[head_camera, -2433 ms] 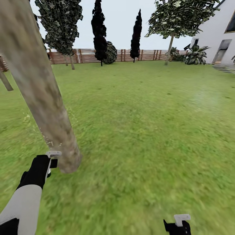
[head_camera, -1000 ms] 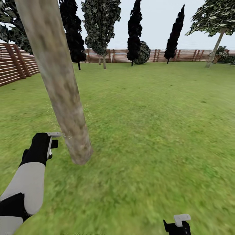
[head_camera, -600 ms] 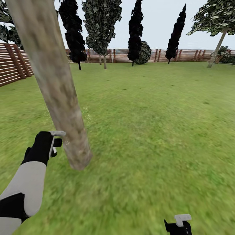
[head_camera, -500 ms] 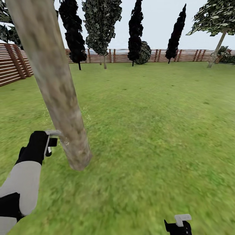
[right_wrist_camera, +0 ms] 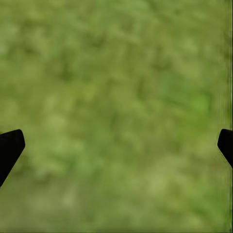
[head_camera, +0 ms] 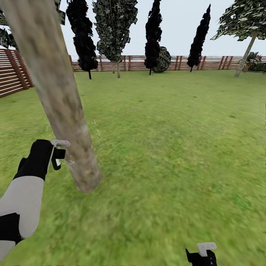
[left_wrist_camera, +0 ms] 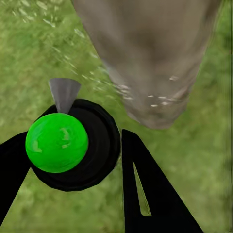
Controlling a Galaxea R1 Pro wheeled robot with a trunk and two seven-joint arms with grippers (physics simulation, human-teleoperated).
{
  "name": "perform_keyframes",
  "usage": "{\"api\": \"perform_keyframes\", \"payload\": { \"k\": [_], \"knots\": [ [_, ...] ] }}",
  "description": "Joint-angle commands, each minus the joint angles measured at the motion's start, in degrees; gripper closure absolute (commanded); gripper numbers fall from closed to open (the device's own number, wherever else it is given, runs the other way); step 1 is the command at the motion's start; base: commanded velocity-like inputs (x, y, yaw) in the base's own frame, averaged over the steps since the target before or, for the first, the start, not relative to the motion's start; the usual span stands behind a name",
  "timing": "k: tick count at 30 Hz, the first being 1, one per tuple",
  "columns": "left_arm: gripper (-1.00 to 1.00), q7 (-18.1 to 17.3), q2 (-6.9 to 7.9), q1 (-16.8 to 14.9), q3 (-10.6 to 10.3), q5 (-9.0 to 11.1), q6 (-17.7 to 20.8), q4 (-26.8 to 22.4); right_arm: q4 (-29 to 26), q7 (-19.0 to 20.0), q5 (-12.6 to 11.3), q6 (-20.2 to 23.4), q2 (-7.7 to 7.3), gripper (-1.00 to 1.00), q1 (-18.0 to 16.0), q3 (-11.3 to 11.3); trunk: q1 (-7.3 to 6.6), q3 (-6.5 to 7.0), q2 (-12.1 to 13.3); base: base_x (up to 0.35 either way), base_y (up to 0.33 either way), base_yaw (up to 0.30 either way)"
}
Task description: In the garden, pick up the pesticide atomizer on the floor and spray pesticide onto both trees until each tree trunk is fully covered.
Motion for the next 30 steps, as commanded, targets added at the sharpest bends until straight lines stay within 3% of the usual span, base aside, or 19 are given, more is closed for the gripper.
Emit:
{"api": "perform_keyframes", "payload": {
  "k": [1,12,24,30],
  "knots": [
    [1.00,-0.58,0.02,-0.03,0.09,-0.64,0.17,-0.06,0.08,0.01,0.53,-0.20,0.00,-1.00,-0.04,-0.49,-0.01,-0.05,-0.02,-0.091,-0.267,0.000],
    [1.00,-0.58,0.00,-0.26,0.18,-0.68,0.17,-0.06,0.12,0.01,0.53,-0.20,0.04,-1.00,-0.04,-0.49,-0.01,-0.05,-0.02,-0.186,-0.224,0.000],
    [1.00,-0.58,-0.03,-0.33,0.18,-0.81,0.17,-0.10,0.12,0.01,0.55,-0.20,0.26,-1.00,-0.04,-0.49,-0.01,-0.05,-0.02,0.139,-0.221,0.166],
    [1.00,-0.58,-0.03,-0.33,0.01,-0.82,0.17,-0.12,0.12,0.01,0.57,-0.20,0.18,-1.00,-0.04,-0.49,-0.01,-0.05,-0.02,0.006,-0.267,0.019]
  ]
}}
